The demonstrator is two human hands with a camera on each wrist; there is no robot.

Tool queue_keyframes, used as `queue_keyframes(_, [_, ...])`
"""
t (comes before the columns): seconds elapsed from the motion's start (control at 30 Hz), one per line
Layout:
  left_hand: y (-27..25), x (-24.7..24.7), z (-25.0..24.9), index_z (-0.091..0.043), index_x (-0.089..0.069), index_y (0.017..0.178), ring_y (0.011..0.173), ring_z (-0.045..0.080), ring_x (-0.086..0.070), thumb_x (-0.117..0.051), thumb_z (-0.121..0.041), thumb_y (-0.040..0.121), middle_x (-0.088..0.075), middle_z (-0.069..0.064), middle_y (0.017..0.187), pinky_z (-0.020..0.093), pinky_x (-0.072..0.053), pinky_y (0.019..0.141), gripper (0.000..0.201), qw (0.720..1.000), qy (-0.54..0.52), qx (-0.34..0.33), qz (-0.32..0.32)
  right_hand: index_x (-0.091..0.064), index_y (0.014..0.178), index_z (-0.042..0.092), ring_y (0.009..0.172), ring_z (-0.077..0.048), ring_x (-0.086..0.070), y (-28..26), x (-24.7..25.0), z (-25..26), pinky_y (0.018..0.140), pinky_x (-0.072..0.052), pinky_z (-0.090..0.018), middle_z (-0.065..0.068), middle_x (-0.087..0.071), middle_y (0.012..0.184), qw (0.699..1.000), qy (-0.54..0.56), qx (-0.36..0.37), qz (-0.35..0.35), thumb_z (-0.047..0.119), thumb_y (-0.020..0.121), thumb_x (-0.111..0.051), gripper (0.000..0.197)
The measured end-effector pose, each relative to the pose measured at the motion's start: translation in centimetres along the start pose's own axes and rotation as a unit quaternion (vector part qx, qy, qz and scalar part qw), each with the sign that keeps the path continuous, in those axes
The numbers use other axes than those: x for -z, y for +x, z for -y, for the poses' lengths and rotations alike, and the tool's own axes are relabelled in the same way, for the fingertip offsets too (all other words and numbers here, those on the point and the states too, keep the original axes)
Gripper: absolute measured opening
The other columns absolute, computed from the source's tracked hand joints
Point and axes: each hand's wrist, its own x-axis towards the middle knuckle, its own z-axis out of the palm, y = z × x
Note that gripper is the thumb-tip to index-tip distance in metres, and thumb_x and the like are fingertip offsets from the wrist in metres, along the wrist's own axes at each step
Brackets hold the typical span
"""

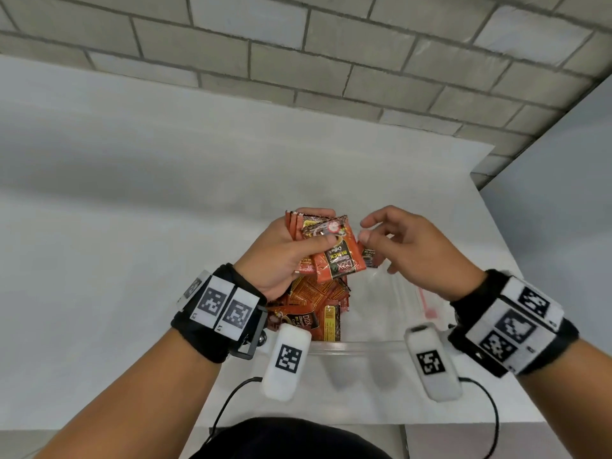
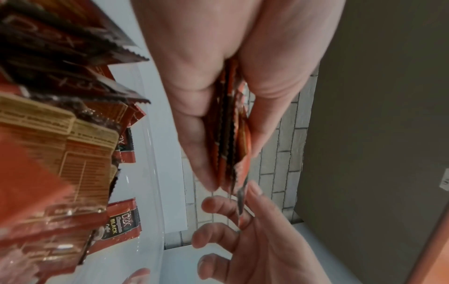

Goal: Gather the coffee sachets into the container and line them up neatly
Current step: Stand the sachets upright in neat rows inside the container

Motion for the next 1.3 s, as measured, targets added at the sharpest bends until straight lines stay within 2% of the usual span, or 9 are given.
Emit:
queue_keyframes(0.17, [0.2,-0.9,0.4,-0.006,-0.057,0.119,0.092,0.024,-0.068,-0.061,0.007,0.080,-0.068,0.014,0.105,0.033,-0.059,0.073,0.041,1.000,-0.003,-0.025,-0.008,-0.055,0.093,0.013,0.069,-0.021,-0.067,-1.4,-0.6,-0.4,0.059,-0.052,-0.030,-0.006,-0.071,0.076,0.989,0.116,-0.056,0.066,0.014,0.085,-0.068,0.015])
queue_keyframes(0.27, [0.0,-1.5,0.3,-0.006,-0.058,0.119,0.090,0.023,-0.068,-0.065,-0.008,0.075,-0.069,0.013,0.103,0.031,-0.058,0.070,0.045,1.000,0.008,-0.008,0.017,-0.057,0.093,0.011,0.064,-0.020,-0.063,-1.4,-0.2,-0.5,0.058,-0.052,-0.031,-0.006,-0.066,0.069,0.983,0.183,-0.031,0.012,-0.002,0.088,-0.058,0.014])
queue_keyframes(0.37, [-0.1,-1.9,0.4,-0.010,-0.060,0.115,0.091,0.023,-0.067,-0.065,-0.013,0.075,-0.068,0.014,0.107,0.032,-0.057,0.071,0.041,0.999,0.020,0.005,0.032,-0.064,0.096,0.016,0.066,-0.010,-0.062,-1.2,0.2,-0.5,0.057,-0.051,-0.024,0.001,-0.064,0.078,0.986,0.164,0.000,-0.033,-0.003,0.092,-0.047,0.025])
queue_keyframes(0.57, [0.2,-2.7,0.7,-0.011,-0.062,0.107,0.092,0.028,-0.066,-0.053,0.017,0.082,-0.067,0.014,0.100,0.035,-0.056,0.073,0.039,0.999,0.011,-0.042,-0.002,-0.060,0.113,0.023,0.065,-0.010,-0.060,-1.1,0.0,-0.6,0.057,-0.050,-0.024,-0.001,-0.059,0.075,0.981,0.191,0.002,-0.030,0.002,0.092,-0.054,0.030])
queue_keyframes(0.73, [0.4,-2.5,0.6,-0.010,-0.060,0.111,0.097,0.032,-0.064,-0.055,0.017,0.081,-0.065,0.017,0.104,0.033,-0.058,0.071,0.041,0.999,0.006,-0.050,-0.018,-0.063,0.092,0.010,0.062,-0.014,-0.061,-1.1,0.9,-1.6,0.059,-0.053,-0.027,0.000,-0.066,0.068,0.976,0.213,-0.043,-0.001,0.003,0.088,-0.061,0.008])
queue_keyframes(0.87, [0.4,-2.2,0.3,-0.012,-0.058,0.118,0.083,0.025,-0.064,-0.063,0.001,0.081,-0.062,0.011,0.098,0.030,-0.056,0.064,0.039,0.997,0.008,-0.043,-0.060,-0.065,0.086,0.010,0.061,-0.009,-0.062,-0.1,3.1,-2.1,0.058,-0.051,-0.021,0.000,-0.068,0.070,0.990,0.138,-0.030,-0.014,0.004,0.085,-0.065,0.006])
queue_keyframes(1.0, [0.5,-1.4,-0.1,-0.013,-0.059,0.114,0.068,0.016,-0.062,-0.063,-0.009,0.086,-0.060,0.003,0.084,0.029,-0.052,0.064,0.028,0.993,-0.010,-0.041,-0.112,-0.064,0.077,0.018,0.059,-0.001,-0.057,2.3,5.1,-3.3,0.052,-0.041,-0.010,0.001,-0.066,0.074,0.995,-0.082,-0.053,-0.032,0.010,0.085,-0.068,0.012])
queue_keyframes(1.13, [0.4,-1.1,-0.7,-0.011,-0.060,0.116,0.061,0.013,-0.064,-0.060,-0.010,0.089,-0.060,0.004,0.084,0.027,-0.053,0.061,0.027,0.995,-0.013,-0.035,-0.095,-0.066,0.085,0.018,0.074,-0.011,-0.055,4.8,4.1,-4.1,0.054,-0.039,-0.016,0.004,-0.063,0.086,0.948,-0.308,-0.075,0.038,0.015,0.086,-0.064,0.004])
queue_keyframes(1.3, [0.3,-0.4,-0.9,-0.009,-0.060,0.119,0.061,0.017,-0.063,-0.058,-0.010,0.090,-0.058,0.007,0.085,0.028,-0.052,0.058,0.029,0.995,-0.020,-0.031,-0.090,-0.069,0.095,0.018,0.080,-0.018,-0.056,6.7,2.2,-4.0,0.064,-0.039,-0.025,-0.001,-0.062,0.093,0.903,-0.415,-0.082,0.079,0.019,0.087,-0.063,0.010])
